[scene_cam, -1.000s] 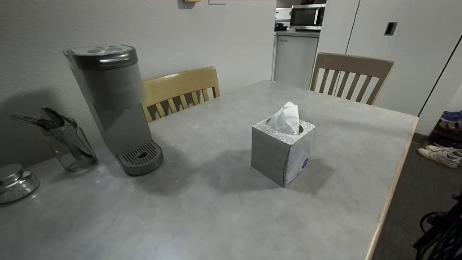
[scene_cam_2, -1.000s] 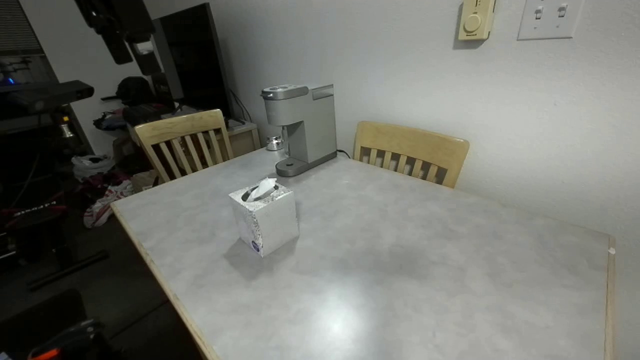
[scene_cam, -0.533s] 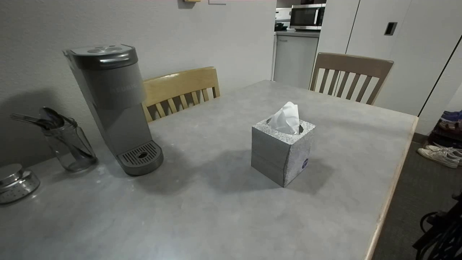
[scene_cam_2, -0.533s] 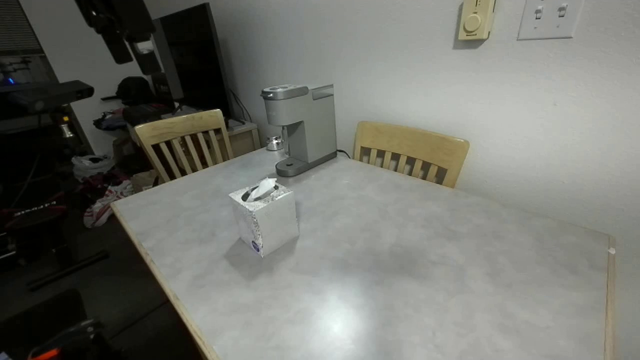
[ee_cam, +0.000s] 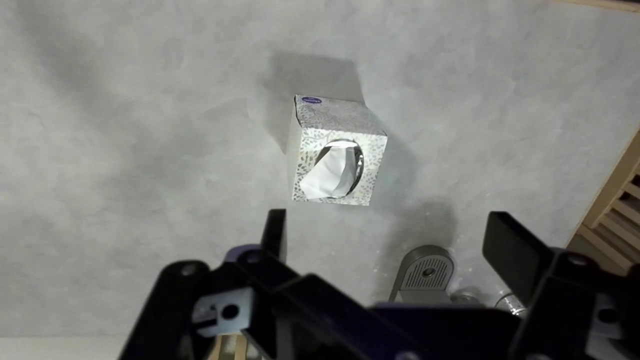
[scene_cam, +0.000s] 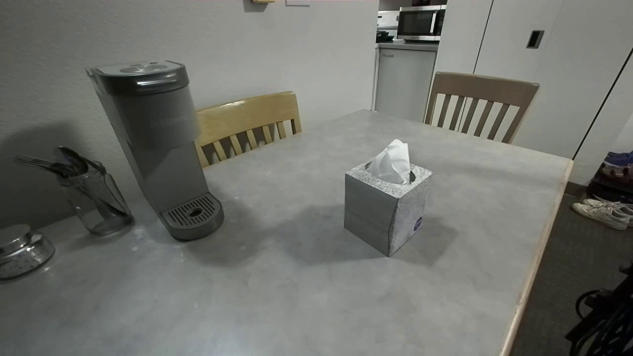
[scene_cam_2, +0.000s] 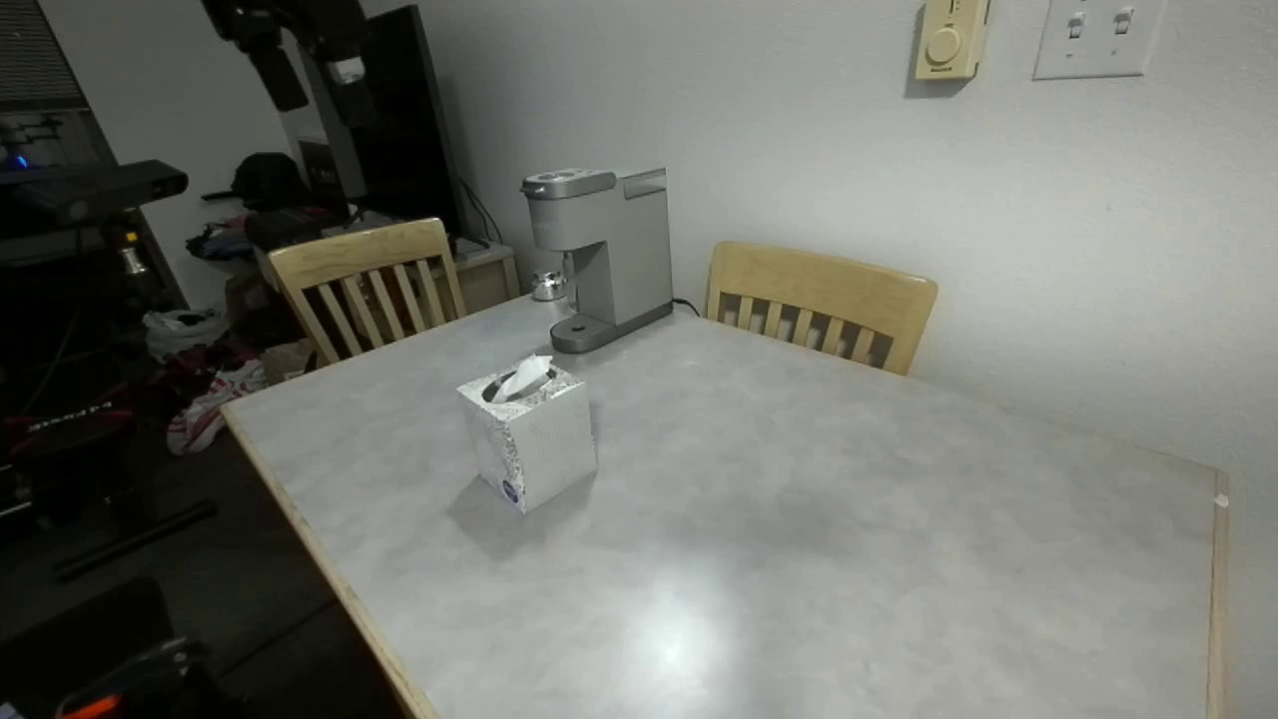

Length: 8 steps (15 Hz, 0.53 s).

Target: Remove a piece of tissue paper from the box.

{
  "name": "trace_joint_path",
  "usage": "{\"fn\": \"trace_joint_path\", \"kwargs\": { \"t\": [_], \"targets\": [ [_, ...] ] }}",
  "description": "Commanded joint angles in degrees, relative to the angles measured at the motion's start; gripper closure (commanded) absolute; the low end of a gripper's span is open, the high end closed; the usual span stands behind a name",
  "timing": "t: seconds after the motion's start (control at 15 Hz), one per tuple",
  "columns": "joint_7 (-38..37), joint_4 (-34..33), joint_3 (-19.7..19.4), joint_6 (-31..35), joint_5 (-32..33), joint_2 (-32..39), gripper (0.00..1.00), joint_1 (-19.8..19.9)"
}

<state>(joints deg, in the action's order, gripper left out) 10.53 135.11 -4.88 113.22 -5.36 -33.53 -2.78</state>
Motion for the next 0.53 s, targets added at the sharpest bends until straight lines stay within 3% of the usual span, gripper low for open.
{"fn": "trace_joint_path", "kwargs": {
  "t": [0.0,0.47],
  "targets": [
    [2.73,-4.54,-1.07,1.32,-0.21,6.05,0.0,0.21],
    [3.03,-11.51,-1.25,0.01,-2.06,14.78,0.0,0.16]
  ]
}}
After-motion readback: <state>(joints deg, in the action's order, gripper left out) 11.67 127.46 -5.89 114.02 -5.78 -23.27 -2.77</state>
